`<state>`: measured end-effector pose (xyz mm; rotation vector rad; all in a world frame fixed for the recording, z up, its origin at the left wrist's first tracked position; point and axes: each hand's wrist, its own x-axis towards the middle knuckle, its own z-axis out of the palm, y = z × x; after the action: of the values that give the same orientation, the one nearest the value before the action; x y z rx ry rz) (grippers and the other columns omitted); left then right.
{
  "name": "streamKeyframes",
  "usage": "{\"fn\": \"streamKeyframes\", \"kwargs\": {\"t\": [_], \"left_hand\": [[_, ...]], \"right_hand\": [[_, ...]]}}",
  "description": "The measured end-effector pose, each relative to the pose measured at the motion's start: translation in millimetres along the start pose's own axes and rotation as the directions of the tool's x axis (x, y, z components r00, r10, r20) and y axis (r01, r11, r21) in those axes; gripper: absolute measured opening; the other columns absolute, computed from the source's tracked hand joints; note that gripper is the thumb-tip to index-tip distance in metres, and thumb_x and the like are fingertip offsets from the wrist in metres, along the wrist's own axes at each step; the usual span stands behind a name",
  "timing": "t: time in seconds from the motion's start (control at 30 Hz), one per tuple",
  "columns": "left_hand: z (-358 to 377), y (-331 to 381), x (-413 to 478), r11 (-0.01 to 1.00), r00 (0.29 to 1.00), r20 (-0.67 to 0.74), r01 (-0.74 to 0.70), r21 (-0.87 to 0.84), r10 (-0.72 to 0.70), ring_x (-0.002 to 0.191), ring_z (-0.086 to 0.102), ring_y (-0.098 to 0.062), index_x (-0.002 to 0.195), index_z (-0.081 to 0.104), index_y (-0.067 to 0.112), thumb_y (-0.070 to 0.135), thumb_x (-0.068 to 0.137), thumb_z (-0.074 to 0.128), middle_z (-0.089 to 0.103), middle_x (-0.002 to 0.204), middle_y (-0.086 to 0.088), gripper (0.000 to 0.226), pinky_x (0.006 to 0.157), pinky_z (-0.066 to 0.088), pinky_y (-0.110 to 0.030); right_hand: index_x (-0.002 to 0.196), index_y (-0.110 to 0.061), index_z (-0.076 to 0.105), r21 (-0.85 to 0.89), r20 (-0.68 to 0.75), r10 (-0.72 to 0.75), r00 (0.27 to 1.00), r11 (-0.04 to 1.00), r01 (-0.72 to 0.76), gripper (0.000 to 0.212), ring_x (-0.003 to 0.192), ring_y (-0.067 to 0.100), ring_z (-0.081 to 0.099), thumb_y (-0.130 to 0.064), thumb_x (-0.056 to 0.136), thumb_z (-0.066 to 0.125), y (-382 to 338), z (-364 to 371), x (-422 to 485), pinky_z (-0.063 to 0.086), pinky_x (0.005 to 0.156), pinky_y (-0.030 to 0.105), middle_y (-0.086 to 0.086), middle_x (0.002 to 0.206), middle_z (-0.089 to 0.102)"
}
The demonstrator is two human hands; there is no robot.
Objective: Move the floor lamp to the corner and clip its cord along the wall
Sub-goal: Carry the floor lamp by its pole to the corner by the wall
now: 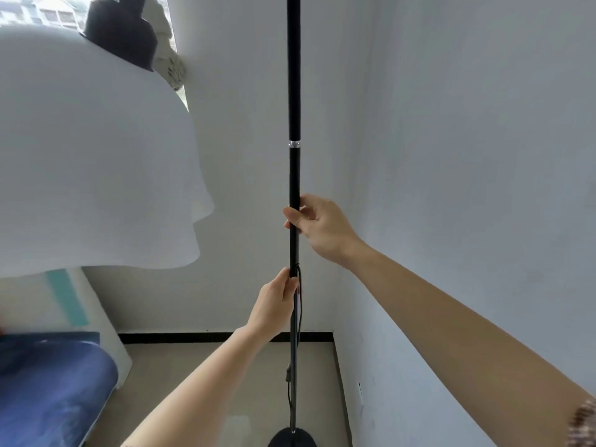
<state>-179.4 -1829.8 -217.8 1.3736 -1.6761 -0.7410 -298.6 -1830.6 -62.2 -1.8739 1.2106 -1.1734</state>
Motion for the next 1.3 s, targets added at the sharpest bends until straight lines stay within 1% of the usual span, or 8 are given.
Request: {"fn": "streamKeyframes", "kwargs": {"t": [0.2,0.4,0.63,0.73,0.83,0.93,1.1,1.3], "left_hand": [[26.8,-24.4,114.0,1.0,1.0,0.006,0.003,-0.022,-0.003,0.056,0.049,-0.003,0.083,0.052,0.021,0.023,0.098,0.035,0.061,0.069,0.014,0.022,0.053,0.039,-0.012],[47.5,-41.1,214.1,0.999,0.999,0.013,0.053,-0.004,-0.053,0.068,0.058,-0.018,0.086,0.052,0.024,0.022,0.098,0.034,0.067,0.082,0.001,0.022,0.063,0.048,-0.031],[68.4,-59.4,294.2,0.997,0.997,0.021,0.07,0.007,-0.07,0.063,0.056,-0.012,0.09,0.053,0.021,0.022,0.098,0.033,0.064,0.079,0.006,0.022,0.057,0.042,-0.026],[76.3,-67.4,323.4,0.997,0.997,0.038,0.07,0.017,-0.07,0.062,0.055,-0.011,0.09,0.054,0.019,0.022,0.098,0.033,0.062,0.075,0.008,0.022,0.052,0.039,-0.016],[82.1,-76.6,351.3,0.998,0.996,0.054,0.067,0.013,-0.067,0.062,0.056,-0.017,0.091,0.055,0.016,0.02,0.098,0.033,0.064,0.075,0.003,0.023,0.053,0.04,-0.024],[85.5,-84.4,375.6,0.998,0.996,0.07,0.059,0.02,-0.061,0.059,0.054,-0.016,0.091,0.054,0.016,0.021,0.098,0.033,0.062,0.072,0.005,0.023,0.05,0.037,-0.021],[88.8,-92.2,407.2,0.999,0.994,0.102,0.038,-0.009,-0.037,0.067,0.057,-0.029,0.09,0.053,0.015,0.021,0.097,0.033,0.065,0.079,-0.007,0.022,0.055,0.039,-0.031],[92.8,-96.0,434.4,0.998,0.981,0.196,0.021,-0.054,-0.01,0.079,0.061,-0.024,0.091,0.052,0.016,0.02,0.098,0.033,0.066,0.086,0.001,0.02,0.069,0.051,-0.04]], "right_hand": [[0.092,-0.011,0.06,-0.025,-0.007,0.003,1.0,1.0,-0.003,0.014,0.091,0.029,0.068,-0.025,0.094,0.057,60.7,-14.3,99.6,0.051,0.09,0.049,0.01,0.083,0.068],[0.086,-0.015,0.058,-0.043,0.003,0.02,1.0,0.999,-0.02,0.013,0.093,0.031,0.067,-0.025,0.094,0.055,110.8,-27.4,190.8,0.051,0.09,0.05,0.014,0.09,0.069],[0.088,-0.016,0.056,-0.074,-0.003,0.056,0.998,0.996,-0.056,0.014,0.093,0.031,0.065,-0.027,0.095,0.054,152.0,-32.9,259.7,0.051,0.088,0.046,0.013,0.092,0.069],[0.089,-0.016,0.055,-0.086,-0.011,0.08,0.997,0.993,-0.081,0.013,0.094,0.03,0.065,-0.027,0.095,0.053,167.6,-35.5,282.8,0.05,0.089,0.046,0.014,0.093,0.069],[0.09,-0.016,0.056,-0.089,-0.025,0.113,0.993,0.989,-0.115,0.013,0.095,0.03,0.065,-0.027,0.095,0.053,180.6,-36.4,305.7,0.05,0.09,0.046,0.015,0.095,0.07],[0.092,-0.015,0.057,-0.109,-0.034,0.129,0.991,0.985,-0.132,0.014,0.095,0.029,0.065,-0.028,0.095,0.053,191.9,-35.8,326.6,0.05,0.09,0.045,0.013,0.095,0.07],[0.096,-0.011,0.059,-0.12,-0.068,0.148,0.987,0.981,-0.155,0.018,0.095,0.028,0.065,-0.027,0.095,0.053,204.2,-36.1,354.0,0.05,0.089,0.043,0.012,0.095,0.071],[0.095,-0.013,0.059,-0.122,-0.11,0.157,0.981,0.978,-0.17,0.017,0.091,0.025,0.065,-0.028,0.095,0.052,217.8,-42.4,374.7,0.051,0.087,0.039,0.009,0.093,0.072]]}}
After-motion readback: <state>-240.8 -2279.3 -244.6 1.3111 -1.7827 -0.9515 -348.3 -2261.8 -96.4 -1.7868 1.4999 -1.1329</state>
